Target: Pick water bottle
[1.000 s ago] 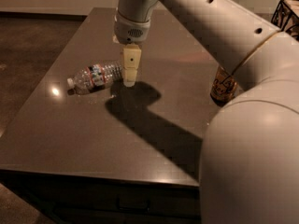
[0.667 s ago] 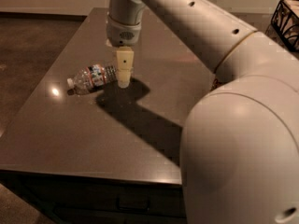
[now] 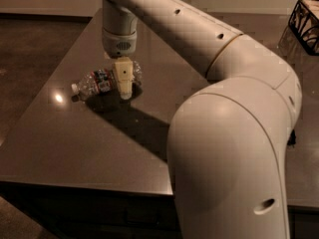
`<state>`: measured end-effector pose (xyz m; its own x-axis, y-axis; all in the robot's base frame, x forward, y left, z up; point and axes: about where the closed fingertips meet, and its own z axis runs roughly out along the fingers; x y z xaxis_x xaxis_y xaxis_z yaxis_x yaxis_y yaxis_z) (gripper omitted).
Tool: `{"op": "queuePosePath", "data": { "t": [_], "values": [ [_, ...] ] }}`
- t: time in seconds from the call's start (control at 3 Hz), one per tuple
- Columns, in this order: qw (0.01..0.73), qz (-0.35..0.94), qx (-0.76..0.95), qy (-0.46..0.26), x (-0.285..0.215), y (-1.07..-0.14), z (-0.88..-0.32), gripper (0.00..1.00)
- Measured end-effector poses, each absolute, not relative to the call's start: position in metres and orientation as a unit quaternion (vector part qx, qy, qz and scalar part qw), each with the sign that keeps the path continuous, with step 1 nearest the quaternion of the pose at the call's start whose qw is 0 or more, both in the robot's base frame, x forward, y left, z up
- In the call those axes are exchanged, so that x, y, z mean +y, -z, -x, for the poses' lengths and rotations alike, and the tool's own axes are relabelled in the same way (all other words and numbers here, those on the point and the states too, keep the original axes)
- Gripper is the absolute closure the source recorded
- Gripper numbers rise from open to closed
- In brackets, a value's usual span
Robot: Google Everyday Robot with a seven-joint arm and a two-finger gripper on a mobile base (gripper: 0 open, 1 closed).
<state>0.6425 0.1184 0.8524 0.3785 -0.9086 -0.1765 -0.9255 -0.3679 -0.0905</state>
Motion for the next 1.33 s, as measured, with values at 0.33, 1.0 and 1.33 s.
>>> {"op": "queuePosePath", "data": {
  "t": [0.33,1.0,1.33],
  "values": [
    [0.074,0.829,0.552,-0.045,0.122,-0.847,-0.639,0.23],
    [0.067,0.833,0.548,-0.047,0.12,-0.852,-0.637,0.7],
    [0.094,0.834,0.541,-0.051,0.112,-0.882,-0.637,0.93]
  ]
}}
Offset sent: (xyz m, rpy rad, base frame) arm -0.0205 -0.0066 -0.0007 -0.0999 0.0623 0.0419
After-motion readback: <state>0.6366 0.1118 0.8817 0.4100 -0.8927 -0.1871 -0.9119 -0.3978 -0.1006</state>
